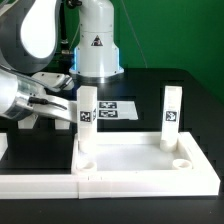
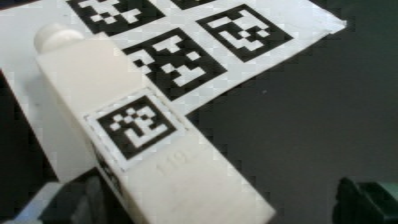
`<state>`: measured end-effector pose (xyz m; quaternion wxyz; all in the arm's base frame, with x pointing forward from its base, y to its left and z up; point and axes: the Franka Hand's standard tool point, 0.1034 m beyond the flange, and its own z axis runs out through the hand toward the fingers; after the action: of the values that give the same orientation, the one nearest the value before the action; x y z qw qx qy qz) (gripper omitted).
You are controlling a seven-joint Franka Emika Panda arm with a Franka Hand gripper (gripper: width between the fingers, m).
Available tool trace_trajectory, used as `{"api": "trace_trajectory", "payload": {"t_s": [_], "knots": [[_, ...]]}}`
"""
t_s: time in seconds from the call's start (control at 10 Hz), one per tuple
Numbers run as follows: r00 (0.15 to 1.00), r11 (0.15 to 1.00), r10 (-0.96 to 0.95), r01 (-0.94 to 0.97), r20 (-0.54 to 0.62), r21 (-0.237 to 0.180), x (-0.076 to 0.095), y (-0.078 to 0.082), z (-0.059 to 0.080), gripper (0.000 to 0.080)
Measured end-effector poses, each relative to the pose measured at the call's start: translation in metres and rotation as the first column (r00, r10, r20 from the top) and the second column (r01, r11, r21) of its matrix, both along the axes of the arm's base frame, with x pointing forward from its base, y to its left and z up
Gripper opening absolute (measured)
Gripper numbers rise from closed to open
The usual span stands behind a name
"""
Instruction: Assemble desk
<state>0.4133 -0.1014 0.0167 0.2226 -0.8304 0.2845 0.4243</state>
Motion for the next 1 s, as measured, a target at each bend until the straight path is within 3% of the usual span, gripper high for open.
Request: {"api": "trace_trajectory", "payload": {"t_s": [0.4,0.7,1.0], "knots": [[1.0,1.0,-0.009,0.009,-0.021,-0.007,-0.0047,0.0028,-0.0012,0.0649],[1.0,1.0,-0.009,0.009,-0.021,-0.007,-0.0047,0.0028,-0.0011,0.0281],[1.0,1.0,-0.009,0.009,-0.021,-0.006,-0.0047,0.0029,-0.0011,0.0284]]}}
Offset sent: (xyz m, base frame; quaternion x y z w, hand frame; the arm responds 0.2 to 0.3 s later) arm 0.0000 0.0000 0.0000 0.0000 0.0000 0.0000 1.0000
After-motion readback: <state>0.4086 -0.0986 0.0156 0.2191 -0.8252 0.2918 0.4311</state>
